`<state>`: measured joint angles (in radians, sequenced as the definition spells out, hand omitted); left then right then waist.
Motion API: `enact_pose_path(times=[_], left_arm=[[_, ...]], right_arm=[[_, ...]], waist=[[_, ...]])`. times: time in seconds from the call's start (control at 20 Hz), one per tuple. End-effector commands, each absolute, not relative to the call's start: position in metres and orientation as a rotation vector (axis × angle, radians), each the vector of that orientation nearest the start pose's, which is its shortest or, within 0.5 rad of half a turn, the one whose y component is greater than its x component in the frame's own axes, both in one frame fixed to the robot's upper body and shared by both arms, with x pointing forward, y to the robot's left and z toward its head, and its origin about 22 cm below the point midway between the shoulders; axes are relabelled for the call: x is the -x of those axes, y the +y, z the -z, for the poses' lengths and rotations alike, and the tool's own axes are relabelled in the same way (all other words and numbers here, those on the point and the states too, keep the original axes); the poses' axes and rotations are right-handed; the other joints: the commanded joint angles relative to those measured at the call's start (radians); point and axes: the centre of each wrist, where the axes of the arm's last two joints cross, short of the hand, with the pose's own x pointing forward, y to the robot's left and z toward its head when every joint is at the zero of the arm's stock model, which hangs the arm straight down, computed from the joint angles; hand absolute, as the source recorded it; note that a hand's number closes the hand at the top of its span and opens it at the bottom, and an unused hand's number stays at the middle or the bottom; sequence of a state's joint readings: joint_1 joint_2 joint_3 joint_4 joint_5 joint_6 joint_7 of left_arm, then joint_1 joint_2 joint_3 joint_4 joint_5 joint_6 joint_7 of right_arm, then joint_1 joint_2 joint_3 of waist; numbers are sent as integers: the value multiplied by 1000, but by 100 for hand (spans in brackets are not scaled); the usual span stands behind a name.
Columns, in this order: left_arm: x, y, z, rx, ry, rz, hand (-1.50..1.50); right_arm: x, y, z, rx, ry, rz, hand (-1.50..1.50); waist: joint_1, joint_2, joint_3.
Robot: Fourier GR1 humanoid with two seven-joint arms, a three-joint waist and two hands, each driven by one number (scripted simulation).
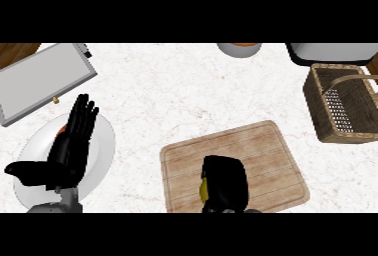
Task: Pick the lemon from the cutting board and place it in the basket
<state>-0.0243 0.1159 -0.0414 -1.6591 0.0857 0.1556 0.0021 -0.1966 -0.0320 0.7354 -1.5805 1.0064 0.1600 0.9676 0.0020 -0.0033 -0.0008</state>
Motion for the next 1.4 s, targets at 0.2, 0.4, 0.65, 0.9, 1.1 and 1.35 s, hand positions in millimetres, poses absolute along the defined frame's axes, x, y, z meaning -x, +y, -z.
enact_pose_path(times=[0.2, 0.4, 0.65, 0.9, 1.1, 1.35], left_arm=[[-239, 234, -25, -89, -1681, -56, 0], [-254, 244, -37, -100, -1674, -58, 0], [-241, 232, -28, -111, -1673, -69, 0], [-236, 246, -29, -110, -1658, -74, 0], [-227, 253, -26, -95, -1664, -48, 0], [-239, 235, -20, -95, -1668, -67, 0]], right_arm=[[-230, -111, -34, 892, -1202, -1269, 150], [-215, -100, -53, 830, -1365, -1117, 150], [-186, -107, -122, 670, -1587, -858, 150], [-148, -124, -186, 659, -1739, -710, 150], [-118, -153, -217, 631, -1768, -645, 150], [-115, -159, -238, 709, -1692, -590, 150]], waist=[[-1, 2, 1], [-5, 2, 1], [-21, -3, 1], [-13, -4, 0], [-7, -1, 0], [-18, -3, -1]])
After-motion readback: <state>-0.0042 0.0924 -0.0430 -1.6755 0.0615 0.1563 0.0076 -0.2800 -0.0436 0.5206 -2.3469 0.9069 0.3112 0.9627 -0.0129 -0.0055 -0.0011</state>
